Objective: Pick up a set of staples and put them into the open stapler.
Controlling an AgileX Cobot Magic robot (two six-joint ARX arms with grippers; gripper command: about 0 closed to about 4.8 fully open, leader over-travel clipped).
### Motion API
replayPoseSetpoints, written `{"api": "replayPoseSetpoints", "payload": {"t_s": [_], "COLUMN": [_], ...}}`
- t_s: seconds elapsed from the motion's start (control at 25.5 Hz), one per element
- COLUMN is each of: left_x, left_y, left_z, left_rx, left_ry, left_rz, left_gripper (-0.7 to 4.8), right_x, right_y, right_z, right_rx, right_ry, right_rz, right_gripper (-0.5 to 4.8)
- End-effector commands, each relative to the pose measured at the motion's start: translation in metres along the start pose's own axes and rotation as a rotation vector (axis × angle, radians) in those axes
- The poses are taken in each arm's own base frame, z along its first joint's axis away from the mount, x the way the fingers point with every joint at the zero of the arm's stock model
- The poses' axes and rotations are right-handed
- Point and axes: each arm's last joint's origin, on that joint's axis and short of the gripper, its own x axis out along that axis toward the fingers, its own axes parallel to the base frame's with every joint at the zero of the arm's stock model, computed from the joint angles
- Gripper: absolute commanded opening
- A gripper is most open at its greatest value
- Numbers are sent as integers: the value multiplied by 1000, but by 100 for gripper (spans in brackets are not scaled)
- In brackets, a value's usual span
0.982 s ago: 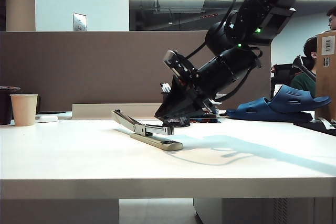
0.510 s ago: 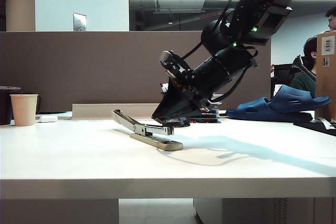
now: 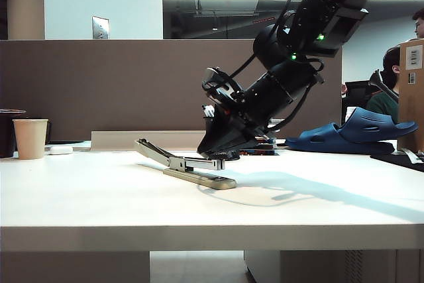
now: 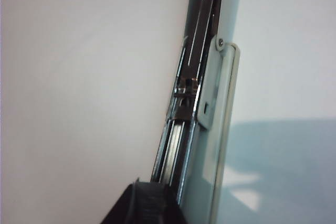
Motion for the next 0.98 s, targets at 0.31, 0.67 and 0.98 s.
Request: {"api": "replayPoseSetpoints", "payload": {"t_s": [0.31, 0.67, 0.98], "left_x": [0, 0, 0], "left_y": [0, 0, 0], "left_z": [0, 0, 0], "left_rx": [-2, -2, -2], "left_ry": [5, 5, 5], "left_rz": [-2, -2, -2], "left_gripper": [-6, -6, -6], "right_x": [-1, -2, -2], "right_y": [1, 1, 2], "right_z": [5, 8, 8], "right_rx": [-28, -45, -45], "right_ry": [-34, -55, -54], "right_rz": [-6, -11, -6], "right_gripper": [59, 16, 96]}}
